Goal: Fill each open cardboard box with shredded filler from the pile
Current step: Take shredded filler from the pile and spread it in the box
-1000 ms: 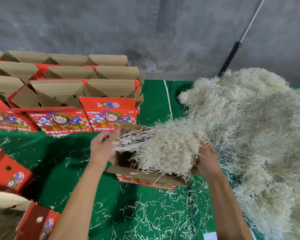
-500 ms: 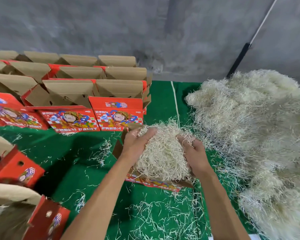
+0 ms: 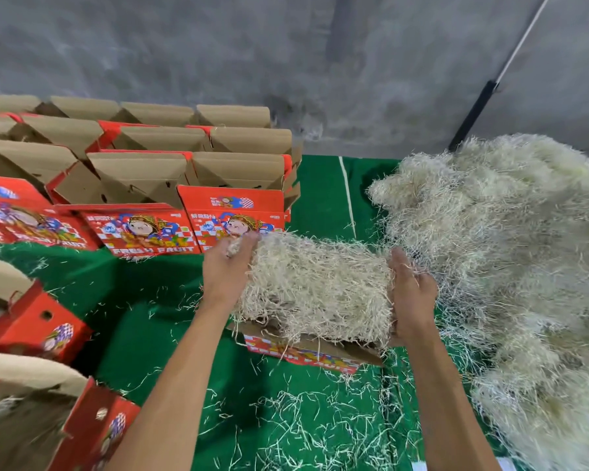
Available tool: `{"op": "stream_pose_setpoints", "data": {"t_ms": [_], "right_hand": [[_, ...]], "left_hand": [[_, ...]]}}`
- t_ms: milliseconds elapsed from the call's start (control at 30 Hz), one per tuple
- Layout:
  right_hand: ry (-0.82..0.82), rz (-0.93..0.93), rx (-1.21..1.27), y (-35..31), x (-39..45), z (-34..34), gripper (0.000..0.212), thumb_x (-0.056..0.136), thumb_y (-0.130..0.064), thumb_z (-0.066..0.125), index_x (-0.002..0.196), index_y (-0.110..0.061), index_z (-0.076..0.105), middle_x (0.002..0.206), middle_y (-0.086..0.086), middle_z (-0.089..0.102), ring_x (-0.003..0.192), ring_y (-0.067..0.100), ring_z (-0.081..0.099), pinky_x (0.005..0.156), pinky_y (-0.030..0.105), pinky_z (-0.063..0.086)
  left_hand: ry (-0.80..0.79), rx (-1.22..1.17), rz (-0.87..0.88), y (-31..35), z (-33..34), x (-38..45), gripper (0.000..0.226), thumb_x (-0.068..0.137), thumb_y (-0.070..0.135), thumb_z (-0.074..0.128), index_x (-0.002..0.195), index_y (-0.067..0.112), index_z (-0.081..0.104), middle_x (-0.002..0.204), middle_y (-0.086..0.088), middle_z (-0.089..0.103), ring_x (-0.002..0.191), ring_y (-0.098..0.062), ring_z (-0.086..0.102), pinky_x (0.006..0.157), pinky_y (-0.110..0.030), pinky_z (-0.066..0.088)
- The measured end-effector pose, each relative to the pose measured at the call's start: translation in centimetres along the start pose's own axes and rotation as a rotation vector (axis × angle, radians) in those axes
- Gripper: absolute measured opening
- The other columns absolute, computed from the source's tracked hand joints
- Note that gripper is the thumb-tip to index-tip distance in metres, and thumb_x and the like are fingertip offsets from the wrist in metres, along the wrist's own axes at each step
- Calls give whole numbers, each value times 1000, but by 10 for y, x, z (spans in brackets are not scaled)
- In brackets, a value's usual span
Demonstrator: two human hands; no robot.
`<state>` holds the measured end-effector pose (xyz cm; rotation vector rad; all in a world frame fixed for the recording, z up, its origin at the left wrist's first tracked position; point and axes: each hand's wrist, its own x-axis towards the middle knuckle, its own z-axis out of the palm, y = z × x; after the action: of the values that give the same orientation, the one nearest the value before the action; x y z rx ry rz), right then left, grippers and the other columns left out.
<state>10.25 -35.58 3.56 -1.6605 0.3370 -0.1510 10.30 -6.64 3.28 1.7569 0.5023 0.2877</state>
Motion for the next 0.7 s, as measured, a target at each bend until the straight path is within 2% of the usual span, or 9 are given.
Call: {"op": "stream_pose_setpoints", "data": {"t_ms": [33,67,133,167,267,333,400,533,700], "right_hand": [[-56,-11,-41,0,-1,0,69,90,-66,55,77,1,59,43,3,45,34,21,38,43,35,38],[-135,-17,-99,0,-2,0,63,89,-67,54,73,-5,56,44,-3,41,36,17,35,44,32,34],[-326,-6,-306,3,-5,2,66,87,-65,54,85,1,57,51,-4,41,43,16,35,50,33,40],[-417,-7,-446,5,-6,2,66,89,-62,55,96,4,59,52,-4,42,43,17,36,52,31,45],[-439,-96,-811,9,-9,6,55,98,-43,59,127,3,56,70,6,67,39,12,53,51,25,56],[-261,-254,-929,9,-7,7,40,98,-36,61,118,-2,64,80,10,72,55,15,66,57,31,60],[-175,-373,-943,8,-3,10,26,96,-29,64,109,-7,68,89,6,72,68,18,69,64,31,60],[-438,-339,-988,14,3,21,4,91,-18,64,88,-15,64,68,-6,63,51,3,61,49,20,54],[-861,-185,-1213,44,14,41,23,88,-2,55,107,-12,63,101,7,70,81,19,69,76,34,60]], "left_hand": [[-78,55,16,0,1,-3,78,81,69,63,130,8,58,113,-5,68,101,-8,65,98,-36,52],[-153,105,35,-2,2,-6,68,83,66,64,129,17,60,124,0,64,107,-6,62,99,-33,51],[-265,202,61,-4,5,-10,31,85,55,68,109,35,64,95,15,63,75,14,55,70,-10,48],[-302,235,66,-3,8,-13,22,86,50,70,102,37,62,87,19,60,67,13,53,63,-10,43],[-325,281,110,-5,15,-15,28,86,43,72,110,34,61,109,17,61,102,-4,59,90,-29,46],[-310,327,170,-2,21,-16,22,86,38,73,105,35,62,102,17,61,101,-13,61,96,-39,48],[-357,375,160,-2,27,-19,16,86,38,72,98,41,62,110,21,62,101,-2,60,102,-41,45],[-594,574,102,-9,42,-16,9,88,41,67,95,45,62,130,17,57,113,-8,57,105,-47,40],[-897,747,42,-29,63,-6,18,94,28,62,110,35,67,132,6,55,91,-10,60,75,-27,40]]}}
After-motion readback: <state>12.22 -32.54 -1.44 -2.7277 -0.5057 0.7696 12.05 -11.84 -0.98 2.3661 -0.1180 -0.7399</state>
